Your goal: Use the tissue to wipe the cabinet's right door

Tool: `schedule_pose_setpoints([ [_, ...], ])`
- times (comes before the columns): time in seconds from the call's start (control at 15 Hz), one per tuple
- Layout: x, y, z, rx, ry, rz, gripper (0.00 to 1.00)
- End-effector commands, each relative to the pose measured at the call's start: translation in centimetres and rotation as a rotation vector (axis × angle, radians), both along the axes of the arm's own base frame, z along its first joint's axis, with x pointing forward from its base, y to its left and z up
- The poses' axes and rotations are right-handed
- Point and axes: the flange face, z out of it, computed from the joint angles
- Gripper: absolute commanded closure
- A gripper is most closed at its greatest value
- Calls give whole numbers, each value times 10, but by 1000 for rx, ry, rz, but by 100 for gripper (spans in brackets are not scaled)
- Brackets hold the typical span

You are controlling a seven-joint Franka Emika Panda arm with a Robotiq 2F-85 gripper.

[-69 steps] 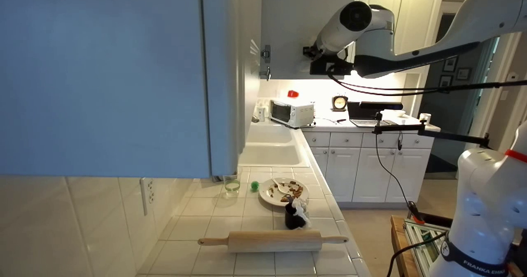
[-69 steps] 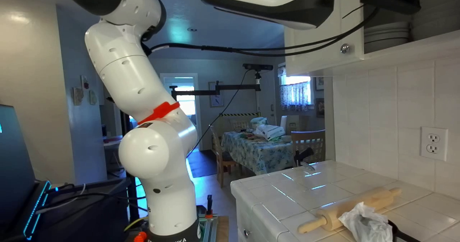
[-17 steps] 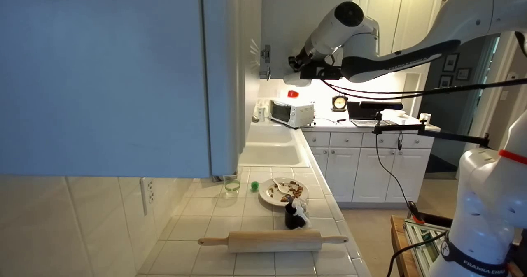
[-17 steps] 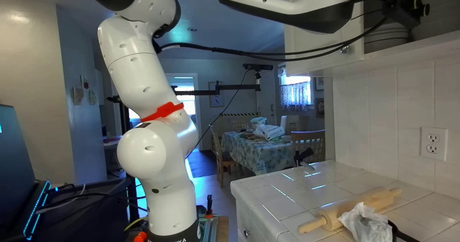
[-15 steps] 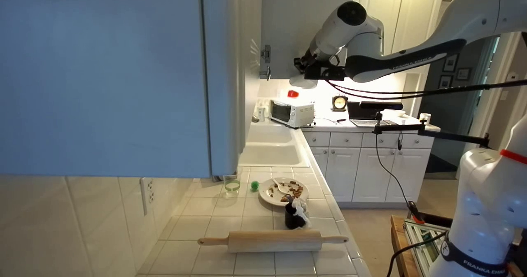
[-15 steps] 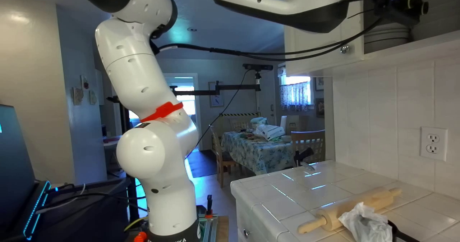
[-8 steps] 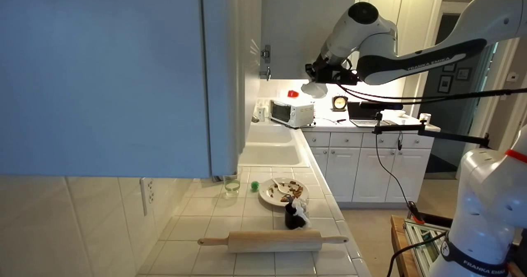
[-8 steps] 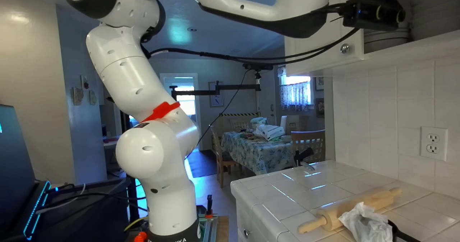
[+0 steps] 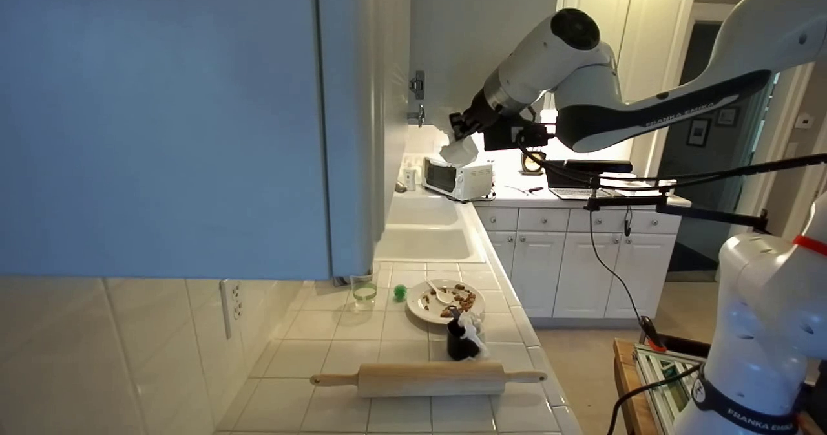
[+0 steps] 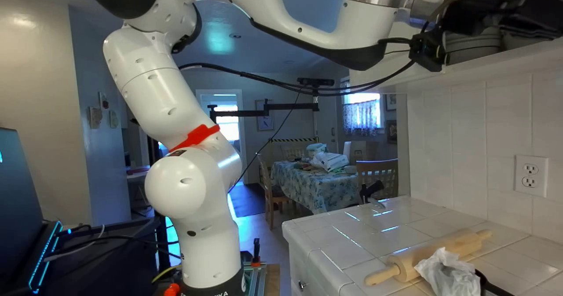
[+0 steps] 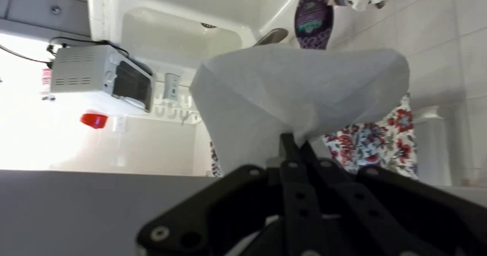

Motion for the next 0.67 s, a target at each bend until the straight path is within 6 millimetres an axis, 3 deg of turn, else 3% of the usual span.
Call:
schedule_pose_setpoints([
  [0.0, 17, 29, -12, -20, 29, 176, 100],
  [0.4, 37, 59, -42, 46, 48, 432, 100],
  [0.53, 40, 60, -50, 16, 74, 405, 100],
  [0.6, 39, 62, -44, 32, 53, 396, 98],
])
